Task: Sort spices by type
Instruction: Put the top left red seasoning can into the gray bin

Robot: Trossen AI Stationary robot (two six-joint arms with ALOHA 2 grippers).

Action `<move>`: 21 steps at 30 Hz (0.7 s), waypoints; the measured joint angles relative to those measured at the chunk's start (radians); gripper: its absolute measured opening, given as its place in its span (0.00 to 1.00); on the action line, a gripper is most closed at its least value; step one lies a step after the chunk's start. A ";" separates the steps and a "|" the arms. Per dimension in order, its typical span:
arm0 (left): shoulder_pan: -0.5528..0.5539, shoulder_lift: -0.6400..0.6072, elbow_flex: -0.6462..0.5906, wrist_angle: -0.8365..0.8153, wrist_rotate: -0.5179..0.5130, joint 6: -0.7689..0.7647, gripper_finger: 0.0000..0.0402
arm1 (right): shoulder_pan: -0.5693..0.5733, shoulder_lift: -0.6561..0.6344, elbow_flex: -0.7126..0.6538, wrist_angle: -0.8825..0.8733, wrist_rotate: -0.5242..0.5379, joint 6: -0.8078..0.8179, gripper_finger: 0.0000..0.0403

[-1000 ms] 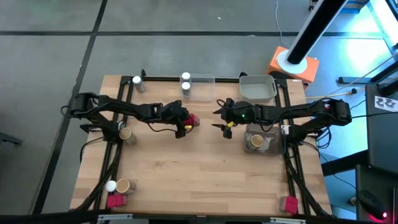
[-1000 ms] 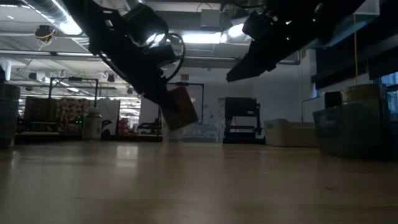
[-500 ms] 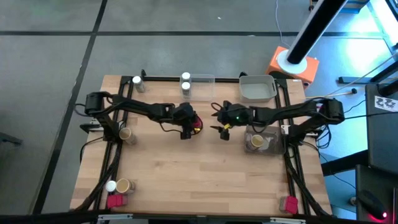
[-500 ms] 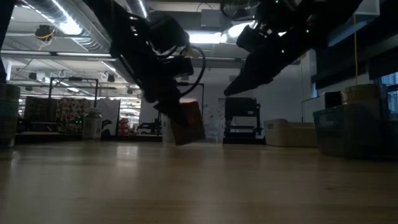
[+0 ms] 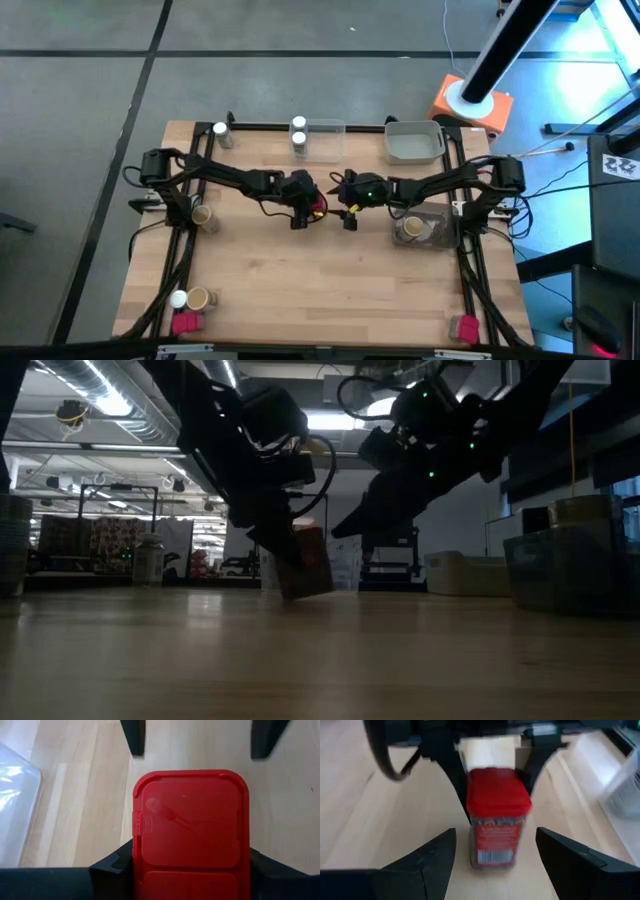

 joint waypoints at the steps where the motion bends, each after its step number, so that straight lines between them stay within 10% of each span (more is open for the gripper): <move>1: -0.002 0.000 0.000 -0.003 -0.002 0.000 0.47 | 0.000 0.015 0.000 0.021 -0.015 0.000 0.68; 21: -0.005 0.001 -0.001 -0.022 -0.004 -0.022 0.48 | 0.000 0.046 0.000 0.121 0.032 0.020 0.87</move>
